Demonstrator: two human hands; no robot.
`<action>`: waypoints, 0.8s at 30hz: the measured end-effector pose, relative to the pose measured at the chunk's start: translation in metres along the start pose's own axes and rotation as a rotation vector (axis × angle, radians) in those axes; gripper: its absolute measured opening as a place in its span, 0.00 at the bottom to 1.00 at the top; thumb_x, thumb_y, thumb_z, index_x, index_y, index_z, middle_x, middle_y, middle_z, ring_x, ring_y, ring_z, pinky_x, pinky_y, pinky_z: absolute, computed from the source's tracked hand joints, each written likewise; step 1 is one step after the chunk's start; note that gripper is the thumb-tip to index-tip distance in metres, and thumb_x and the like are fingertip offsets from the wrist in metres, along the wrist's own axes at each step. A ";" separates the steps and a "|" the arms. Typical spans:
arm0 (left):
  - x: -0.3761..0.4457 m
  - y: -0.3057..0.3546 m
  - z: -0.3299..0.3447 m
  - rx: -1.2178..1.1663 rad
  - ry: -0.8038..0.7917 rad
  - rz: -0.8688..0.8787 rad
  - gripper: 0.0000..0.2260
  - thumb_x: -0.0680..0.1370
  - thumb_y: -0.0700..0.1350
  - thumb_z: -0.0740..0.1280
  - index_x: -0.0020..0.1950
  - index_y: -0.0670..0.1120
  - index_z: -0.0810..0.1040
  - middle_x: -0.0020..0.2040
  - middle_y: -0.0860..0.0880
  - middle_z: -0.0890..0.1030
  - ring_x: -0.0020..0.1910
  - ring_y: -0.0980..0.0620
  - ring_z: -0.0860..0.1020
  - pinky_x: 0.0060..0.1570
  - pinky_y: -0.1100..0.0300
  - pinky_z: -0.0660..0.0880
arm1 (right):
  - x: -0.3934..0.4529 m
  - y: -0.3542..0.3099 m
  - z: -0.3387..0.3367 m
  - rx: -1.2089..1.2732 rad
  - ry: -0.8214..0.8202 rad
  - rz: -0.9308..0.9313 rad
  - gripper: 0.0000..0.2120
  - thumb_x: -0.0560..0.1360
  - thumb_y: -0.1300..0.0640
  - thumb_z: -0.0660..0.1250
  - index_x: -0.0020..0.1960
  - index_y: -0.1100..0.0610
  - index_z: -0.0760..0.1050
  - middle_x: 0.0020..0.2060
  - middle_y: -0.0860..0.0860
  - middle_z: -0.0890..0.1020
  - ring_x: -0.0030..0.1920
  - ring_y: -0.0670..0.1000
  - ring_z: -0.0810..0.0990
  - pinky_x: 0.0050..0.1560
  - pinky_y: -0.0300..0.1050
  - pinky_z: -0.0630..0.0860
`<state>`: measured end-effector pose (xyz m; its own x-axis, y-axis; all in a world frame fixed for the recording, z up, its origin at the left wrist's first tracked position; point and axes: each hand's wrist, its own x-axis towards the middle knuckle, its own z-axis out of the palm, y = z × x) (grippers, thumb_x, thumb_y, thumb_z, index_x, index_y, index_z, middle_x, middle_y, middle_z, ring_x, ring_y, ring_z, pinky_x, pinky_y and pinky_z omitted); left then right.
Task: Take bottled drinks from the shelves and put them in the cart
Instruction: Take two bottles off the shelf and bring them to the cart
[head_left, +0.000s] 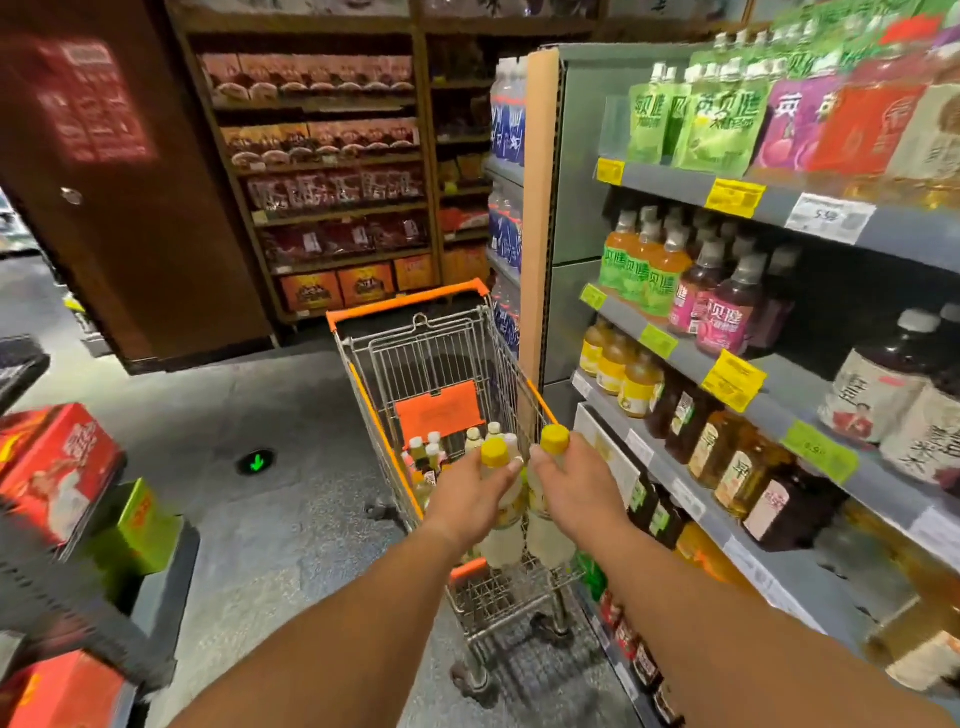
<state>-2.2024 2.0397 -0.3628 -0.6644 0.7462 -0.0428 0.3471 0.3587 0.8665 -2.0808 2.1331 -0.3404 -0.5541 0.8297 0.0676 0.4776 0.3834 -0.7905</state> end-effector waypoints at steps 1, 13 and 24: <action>0.015 -0.002 0.004 -0.004 0.011 -0.012 0.15 0.77 0.61 0.68 0.53 0.51 0.79 0.47 0.51 0.83 0.48 0.49 0.81 0.53 0.50 0.77 | 0.018 0.004 0.002 0.002 -0.012 0.002 0.15 0.78 0.42 0.61 0.54 0.53 0.72 0.51 0.53 0.79 0.54 0.57 0.77 0.55 0.56 0.74; 0.197 -0.102 0.081 -0.120 0.085 -0.267 0.09 0.76 0.62 0.68 0.49 0.59 0.77 0.46 0.60 0.80 0.49 0.53 0.79 0.49 0.56 0.75 | 0.206 0.111 0.094 -0.138 -0.206 0.115 0.20 0.79 0.41 0.61 0.61 0.56 0.71 0.56 0.56 0.79 0.57 0.60 0.77 0.54 0.52 0.73; 0.333 -0.263 0.186 -0.060 -0.059 -0.396 0.16 0.77 0.61 0.66 0.62 0.57 0.77 0.55 0.54 0.83 0.53 0.50 0.79 0.54 0.53 0.75 | 0.324 0.256 0.249 -0.137 -0.216 0.306 0.13 0.78 0.51 0.67 0.57 0.58 0.75 0.55 0.60 0.79 0.55 0.61 0.79 0.55 0.50 0.74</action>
<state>-2.3914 2.2982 -0.6976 -0.6995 0.5880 -0.4062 0.0314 0.5931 0.8045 -2.3078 2.3994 -0.6720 -0.4961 0.8149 -0.2997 0.7214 0.1947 -0.6646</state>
